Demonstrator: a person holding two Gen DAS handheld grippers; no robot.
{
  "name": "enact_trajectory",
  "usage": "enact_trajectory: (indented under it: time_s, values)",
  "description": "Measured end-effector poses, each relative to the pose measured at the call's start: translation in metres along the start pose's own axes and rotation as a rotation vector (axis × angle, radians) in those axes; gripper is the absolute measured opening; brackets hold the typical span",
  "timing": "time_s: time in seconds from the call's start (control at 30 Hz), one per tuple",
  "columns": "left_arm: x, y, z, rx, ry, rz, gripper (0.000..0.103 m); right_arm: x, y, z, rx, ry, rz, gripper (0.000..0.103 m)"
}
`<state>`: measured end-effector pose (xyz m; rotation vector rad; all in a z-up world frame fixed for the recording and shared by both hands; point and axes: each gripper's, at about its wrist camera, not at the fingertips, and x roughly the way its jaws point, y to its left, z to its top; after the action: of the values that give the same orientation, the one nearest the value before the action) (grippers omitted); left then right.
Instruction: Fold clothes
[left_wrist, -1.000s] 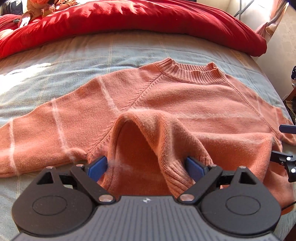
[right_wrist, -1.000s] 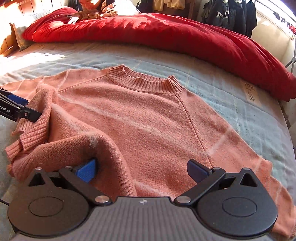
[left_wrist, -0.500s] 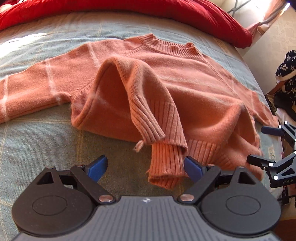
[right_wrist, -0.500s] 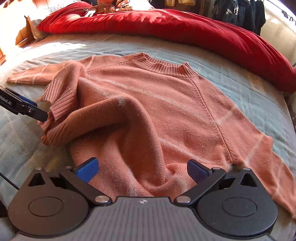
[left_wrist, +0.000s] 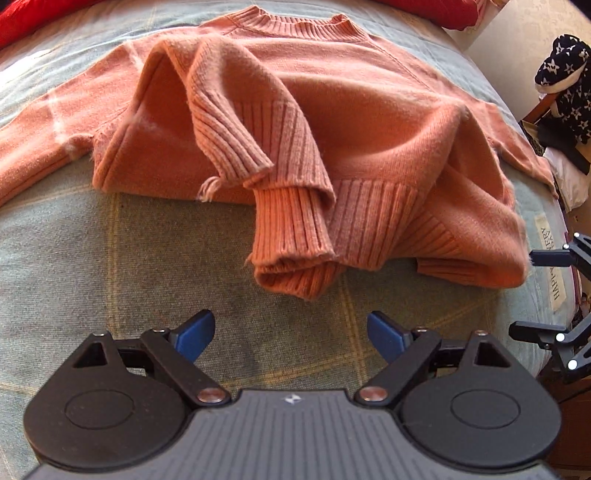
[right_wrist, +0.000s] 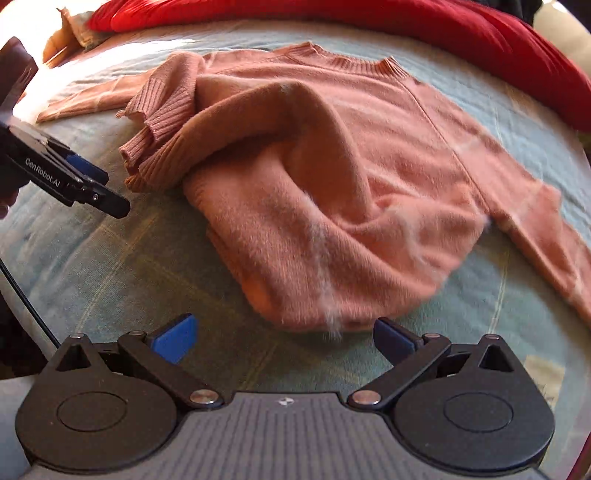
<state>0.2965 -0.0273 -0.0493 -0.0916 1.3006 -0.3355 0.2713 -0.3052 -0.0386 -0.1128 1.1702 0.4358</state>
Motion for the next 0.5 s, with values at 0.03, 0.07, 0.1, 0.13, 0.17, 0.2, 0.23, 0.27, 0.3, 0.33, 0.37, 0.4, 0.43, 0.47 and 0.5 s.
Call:
enact_trajectory:
  time_s: [0.03,0.07,0.1,0.13,0.17,0.2,0.23,0.27,0.3,0.33,0.37,0.4,0.43,0.47,0.5]
  values:
    - [0.001,0.000,0.000,-0.004,0.003,-0.005,0.089,0.002,-0.006,-0.002,0.047,-0.004,0.029,0.103]
    - [0.002,0.000,-0.001,-0.008,0.007,-0.009,0.089,0.004,-0.012,-0.004,0.095,-0.007,0.059,0.103]
    - [0.004,-0.001,-0.001,-0.010,0.010,-0.009,0.089,0.010,-0.019,-0.005,0.141,-0.010,0.095,0.103]
    - [0.005,-0.001,-0.002,-0.011,0.013,-0.007,0.089,0.017,-0.026,-0.004,0.181,-0.006,0.135,0.103]
    - [0.007,0.000,-0.002,-0.011,0.018,-0.006,0.089,0.026,-0.032,-0.003,0.217,-0.002,0.177,0.103]
    - [0.009,0.001,-0.003,-0.012,0.023,-0.004,0.089,0.035,-0.038,-0.002,0.252,0.002,0.220,0.103]
    - [0.010,0.002,-0.004,-0.017,0.030,0.000,0.089,0.040,-0.043,0.000,0.281,-0.009,0.249,0.103]
    - [0.011,0.003,-0.005,-0.022,0.034,0.001,0.089,0.042,-0.046,0.004,0.300,-0.036,0.268,0.103]
    - [0.011,0.004,-0.006,-0.025,0.035,-0.001,0.089,0.040,-0.048,0.009,0.310,-0.062,0.285,0.103]
    - [0.010,0.006,-0.006,-0.028,0.036,0.001,0.089,0.037,-0.050,0.014,0.319,-0.086,0.301,0.103]
    - [0.010,0.007,-0.007,-0.030,0.037,0.003,0.089,0.032,-0.051,0.020,0.328,-0.119,0.319,0.103]
    - [0.010,0.008,-0.008,-0.032,0.038,0.006,0.089,0.025,-0.053,0.025,0.346,-0.152,0.340,0.103]
    - [0.010,0.008,-0.008,-0.033,0.038,0.008,0.089,0.017,-0.055,0.029,0.366,-0.184,0.362,0.103]
    - [0.011,0.008,-0.009,-0.034,0.039,0.011,0.089,0.010,-0.057,0.032,0.393,-0.214,0.387,0.103]
    - [0.011,0.008,-0.009,-0.033,0.038,0.014,0.090,0.003,-0.059,0.034,0.422,-0.244,0.415,0.103]
